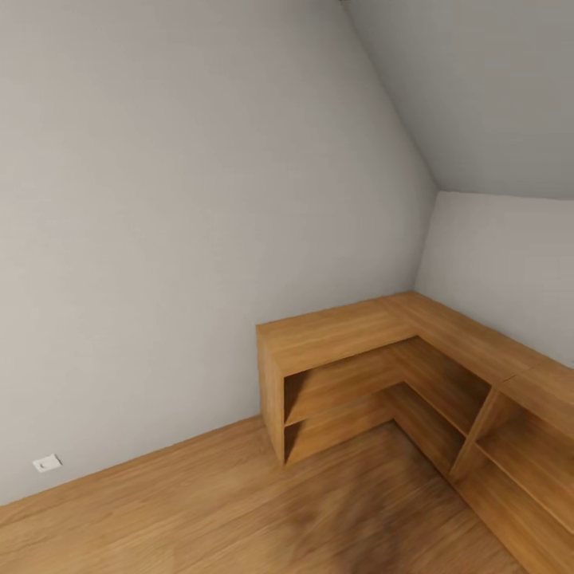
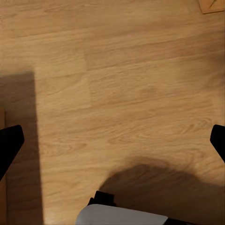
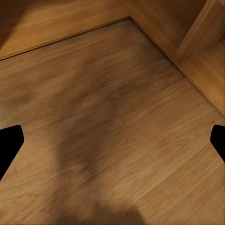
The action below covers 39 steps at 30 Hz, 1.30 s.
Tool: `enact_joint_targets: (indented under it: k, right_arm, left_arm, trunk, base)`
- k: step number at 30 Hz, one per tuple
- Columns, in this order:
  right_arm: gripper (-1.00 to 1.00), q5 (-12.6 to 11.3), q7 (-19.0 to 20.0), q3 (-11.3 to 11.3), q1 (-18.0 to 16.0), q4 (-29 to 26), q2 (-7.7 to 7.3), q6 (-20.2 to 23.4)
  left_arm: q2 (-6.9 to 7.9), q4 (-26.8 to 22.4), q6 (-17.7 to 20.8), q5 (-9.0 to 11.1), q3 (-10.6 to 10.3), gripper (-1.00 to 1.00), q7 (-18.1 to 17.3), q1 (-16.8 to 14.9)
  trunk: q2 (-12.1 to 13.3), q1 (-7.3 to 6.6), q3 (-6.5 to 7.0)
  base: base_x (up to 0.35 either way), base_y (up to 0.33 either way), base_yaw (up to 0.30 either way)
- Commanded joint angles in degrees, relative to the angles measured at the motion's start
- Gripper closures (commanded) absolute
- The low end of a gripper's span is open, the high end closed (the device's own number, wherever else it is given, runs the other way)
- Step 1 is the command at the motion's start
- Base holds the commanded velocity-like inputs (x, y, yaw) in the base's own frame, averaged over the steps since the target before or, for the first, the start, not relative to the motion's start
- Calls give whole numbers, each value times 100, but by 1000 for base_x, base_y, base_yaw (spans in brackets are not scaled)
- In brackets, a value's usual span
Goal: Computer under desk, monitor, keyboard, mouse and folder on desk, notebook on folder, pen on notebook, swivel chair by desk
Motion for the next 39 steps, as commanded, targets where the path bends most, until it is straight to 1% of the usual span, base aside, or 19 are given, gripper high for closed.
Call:
enact_joint_targets:
  k: [1, 9, 15, 20, 39]
  right_arm:
    - [-100, -14, -30, 49, -6, 9, 2, -15]
    - [-100, -10, -30, 54, -6, 0, 10, -18]
    - [-100, -9, -30, 57, -6, -3, 23, -20]
    - [-100, -9, -30, 58, -6, -6, 26, -21]
    - [-100, -26, -36, 47, -6, -7, 31, -30]
  left_arm:
    - [-4, -10, -8, -30, 24, -100, 7, 2]
    - [-4, -9, -20, 8, 40, -100, 14, 2]
    - [-3, -9, -20, 208, 43, -100, 9, 2]
    - [-3, -9, -17, 297, 43, -100, 8, 2]
    - [-3, -9, -29, 349, 40, -100, 7, 2]
  trunk:
    - [38, -22, 13]
    - [358, -198, 148]
    - [599, -330, 231]
    - [800, -439, 293]
    - [1562, -857, 514]
  base:
    - [0, 0, -20]
    - [0, 0, -126]
    - [0, 0, -200]
    - [0, 0, -191]
    - [0, 0, -178]
